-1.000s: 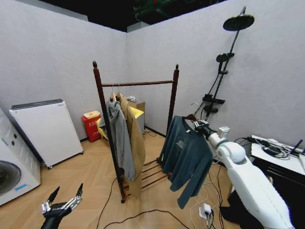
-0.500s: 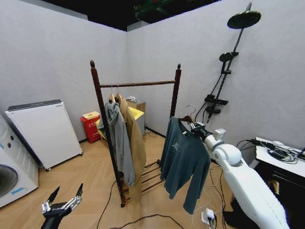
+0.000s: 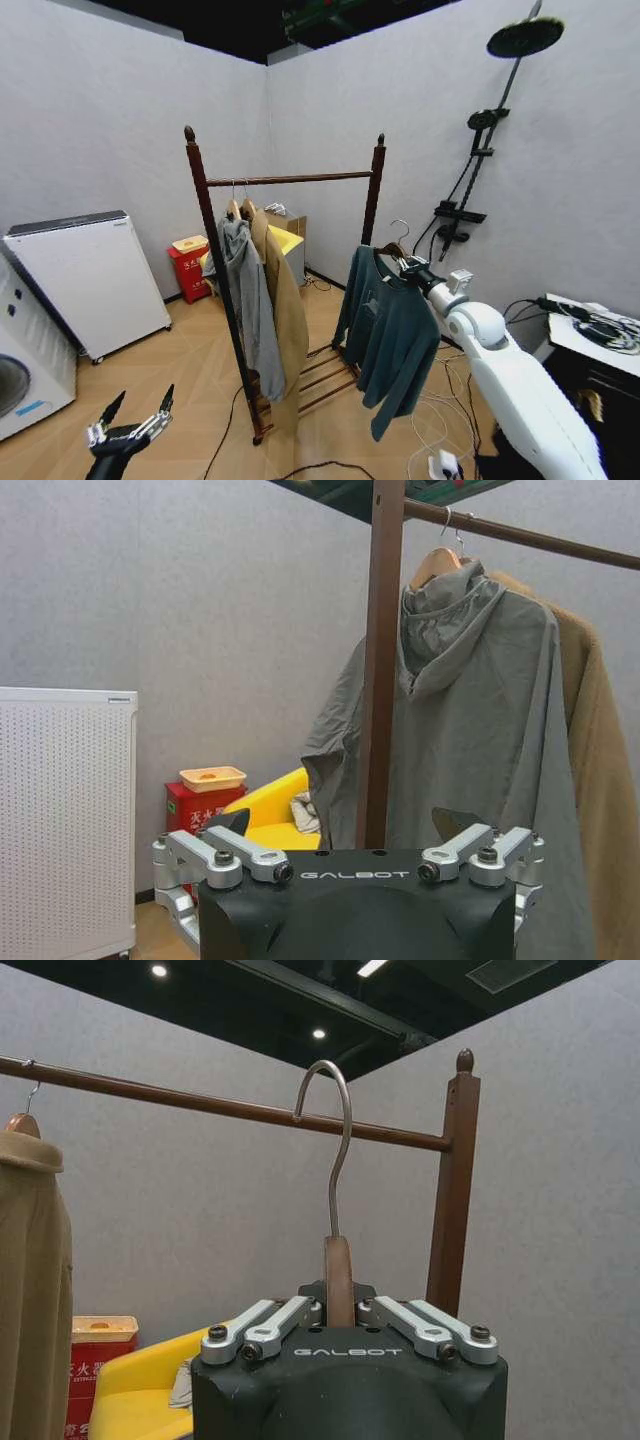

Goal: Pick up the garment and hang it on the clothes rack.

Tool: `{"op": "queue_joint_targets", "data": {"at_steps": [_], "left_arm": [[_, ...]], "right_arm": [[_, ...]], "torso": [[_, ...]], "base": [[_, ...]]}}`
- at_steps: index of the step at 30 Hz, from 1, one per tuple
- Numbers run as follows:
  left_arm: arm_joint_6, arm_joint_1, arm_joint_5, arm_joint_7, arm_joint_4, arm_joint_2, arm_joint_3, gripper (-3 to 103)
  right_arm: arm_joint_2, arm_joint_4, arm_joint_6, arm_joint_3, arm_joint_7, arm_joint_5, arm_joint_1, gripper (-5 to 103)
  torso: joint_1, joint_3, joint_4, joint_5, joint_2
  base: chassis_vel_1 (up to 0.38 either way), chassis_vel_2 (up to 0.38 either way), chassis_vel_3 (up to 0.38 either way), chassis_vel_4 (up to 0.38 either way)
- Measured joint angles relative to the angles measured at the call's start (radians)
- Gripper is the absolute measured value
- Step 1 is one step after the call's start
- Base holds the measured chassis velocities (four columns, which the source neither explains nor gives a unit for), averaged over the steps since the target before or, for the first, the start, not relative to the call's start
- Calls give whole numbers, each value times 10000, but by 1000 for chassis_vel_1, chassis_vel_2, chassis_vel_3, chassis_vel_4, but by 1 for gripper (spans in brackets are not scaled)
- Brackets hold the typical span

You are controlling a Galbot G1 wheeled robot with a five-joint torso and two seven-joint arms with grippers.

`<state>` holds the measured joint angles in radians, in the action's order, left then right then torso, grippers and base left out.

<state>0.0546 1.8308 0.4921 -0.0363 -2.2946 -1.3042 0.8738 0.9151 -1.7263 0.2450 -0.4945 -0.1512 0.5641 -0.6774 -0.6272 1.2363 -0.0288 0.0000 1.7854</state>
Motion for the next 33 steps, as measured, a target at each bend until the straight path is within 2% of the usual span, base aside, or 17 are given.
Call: {"op": "queue_joint_targets", "data": {"at_steps": [12,18,23,27,28,31,32,33], "left_arm": [[0,0,0,0,0,0,0,100],[0,0,0,0,0,0,0,100],[0,0,0,0,0,0,0,100],[0,1,0,1,0,0,0,100],[0,1,0,1,0,0,0,100],[0,0,0,2,0,0,1,100],[0,0,0,2,0,0,1,100],[0,0,0,1,0,0,0,100]], "right_arm": [[248,153,350,32,67,281,189,10],[197,463,426,339,93,527,765,10],[246,865,479,1191,269,813,1683,10],[651,1352,715,2636,970,1189,3330,10],[651,1352,715,2636,970,1189,3330,10],[1387,2149,826,3543,1438,1047,4648,10],[1387,2149,826,3543,1438,1047,4648,10],[1822,2574,939,3815,1583,872,5082,10]], "torso": [[-1,1,7,0,1],[0,0,-4,-1,1],[3,-1,0,-1,2],[2,-1,1,-3,2],[2,-1,1,-3,2],[1,-1,1,-7,2],[1,-1,1,-7,2],[1,0,3,-3,1]], "base": [[-14,116,118,-14],[2,30,22,2],[0,0,0,0],[0,0,0,0],[0,0,0,0],[0,0,0,0],[0,0,0,0],[0,0,0,0]]}}
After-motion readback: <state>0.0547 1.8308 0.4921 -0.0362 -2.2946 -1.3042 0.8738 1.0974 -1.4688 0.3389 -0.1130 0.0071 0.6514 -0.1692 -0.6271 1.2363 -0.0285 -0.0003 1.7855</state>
